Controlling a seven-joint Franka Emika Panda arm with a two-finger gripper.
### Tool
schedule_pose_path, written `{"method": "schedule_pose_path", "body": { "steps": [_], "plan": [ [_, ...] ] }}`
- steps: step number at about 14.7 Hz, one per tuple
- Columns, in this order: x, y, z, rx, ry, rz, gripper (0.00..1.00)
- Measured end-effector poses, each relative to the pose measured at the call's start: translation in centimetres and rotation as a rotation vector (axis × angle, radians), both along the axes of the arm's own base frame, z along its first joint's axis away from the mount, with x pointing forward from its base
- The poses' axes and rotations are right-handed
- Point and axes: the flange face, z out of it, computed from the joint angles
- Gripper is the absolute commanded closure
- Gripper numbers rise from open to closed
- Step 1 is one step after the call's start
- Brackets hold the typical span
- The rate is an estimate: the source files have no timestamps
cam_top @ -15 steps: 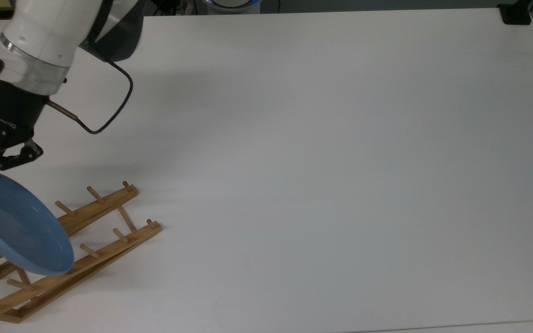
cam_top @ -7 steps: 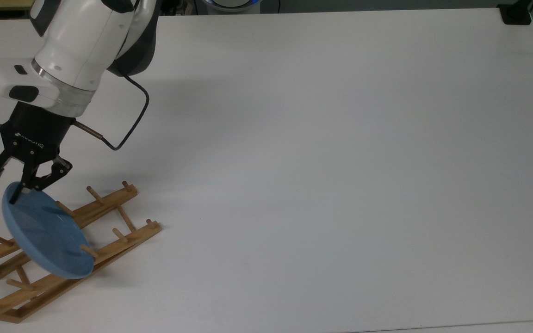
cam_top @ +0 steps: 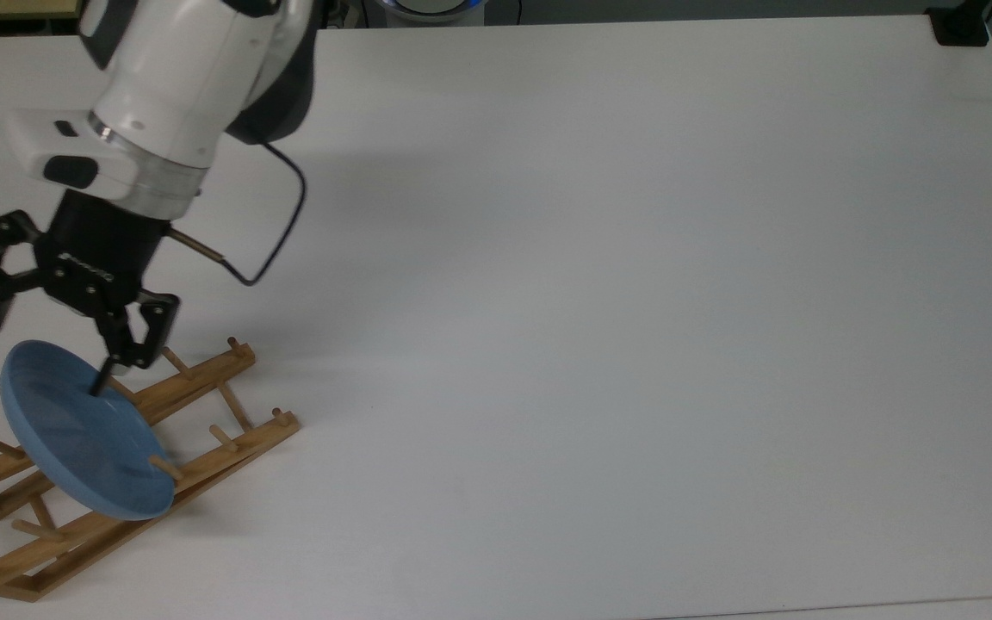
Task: Place plate in plate rack
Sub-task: 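Open the gripper and raise it away from the racked plate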
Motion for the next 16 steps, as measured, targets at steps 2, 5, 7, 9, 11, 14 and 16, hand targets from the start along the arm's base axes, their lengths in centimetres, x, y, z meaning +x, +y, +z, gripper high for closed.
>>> {"method": "schedule_pose_path", "body": {
  "steps": [2,5,7,9,11,14,16],
  "plan": [
    [0.3,3.2,0.9,0.109,-0.002,-0.046,0.0],
    [-0.6,7.5,3.0,0.272,0.066,-0.12,0.0],
    [-2.5,10.1,4.2,0.36,0.199,-0.127,0.0],
    [-5.5,12.5,5.6,0.421,0.386,-0.067,0.0],
    [-9.1,13.8,7.6,0.459,0.562,0.031,0.0],
    [-14.1,13.6,10.2,0.501,0.704,0.112,0.0],
    [-17.7,13.3,11.5,0.525,0.746,0.134,0.0]
  ]
}}
